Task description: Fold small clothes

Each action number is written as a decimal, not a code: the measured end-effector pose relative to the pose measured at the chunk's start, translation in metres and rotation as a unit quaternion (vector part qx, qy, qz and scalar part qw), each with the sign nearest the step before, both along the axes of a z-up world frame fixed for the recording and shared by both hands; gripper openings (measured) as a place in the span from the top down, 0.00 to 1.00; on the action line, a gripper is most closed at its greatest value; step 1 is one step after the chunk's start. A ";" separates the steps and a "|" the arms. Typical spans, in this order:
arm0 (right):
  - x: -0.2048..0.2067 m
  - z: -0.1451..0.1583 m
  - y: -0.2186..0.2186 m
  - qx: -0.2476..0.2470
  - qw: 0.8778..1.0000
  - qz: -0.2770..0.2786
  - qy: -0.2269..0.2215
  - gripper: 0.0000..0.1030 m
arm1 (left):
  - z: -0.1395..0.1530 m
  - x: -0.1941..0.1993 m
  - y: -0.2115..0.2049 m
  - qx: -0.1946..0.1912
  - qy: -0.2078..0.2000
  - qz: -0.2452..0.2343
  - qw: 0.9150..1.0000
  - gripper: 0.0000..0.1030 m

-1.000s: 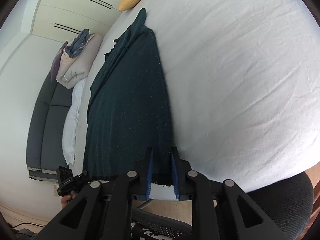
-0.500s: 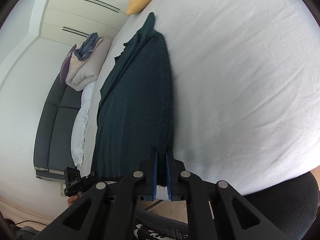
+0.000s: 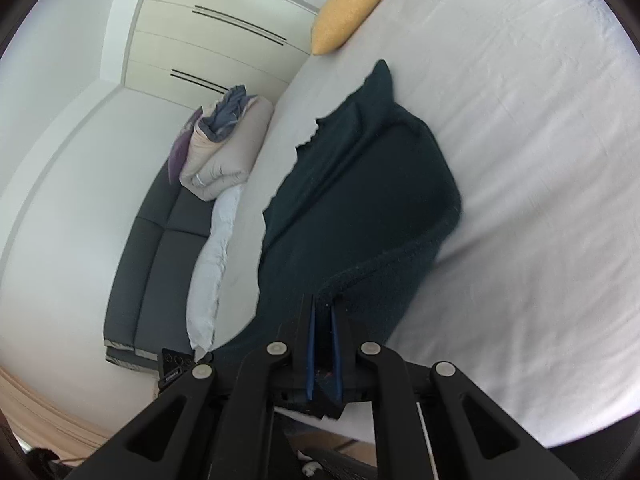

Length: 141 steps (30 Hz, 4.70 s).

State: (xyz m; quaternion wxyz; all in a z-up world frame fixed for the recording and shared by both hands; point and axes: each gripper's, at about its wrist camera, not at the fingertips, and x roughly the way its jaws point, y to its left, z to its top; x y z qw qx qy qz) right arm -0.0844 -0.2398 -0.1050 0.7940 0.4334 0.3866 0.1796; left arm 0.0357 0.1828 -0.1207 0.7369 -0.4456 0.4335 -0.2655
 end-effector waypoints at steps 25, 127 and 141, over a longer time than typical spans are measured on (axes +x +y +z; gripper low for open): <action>0.206 0.014 -0.039 0.007 0.994 -0.109 0.009 0.92 | 0.044 0.203 0.015 0.003 -0.021 0.064 0.998 0.96; 0.205 -0.035 -0.018 -0.211 0.976 -0.028 0.050 0.93 | -0.060 0.260 -0.030 0.171 0.003 0.018 0.985 0.92; 0.180 -0.055 -0.021 -0.191 0.979 -0.045 0.063 0.94 | -0.084 0.243 -0.023 0.171 0.015 0.009 0.985 0.96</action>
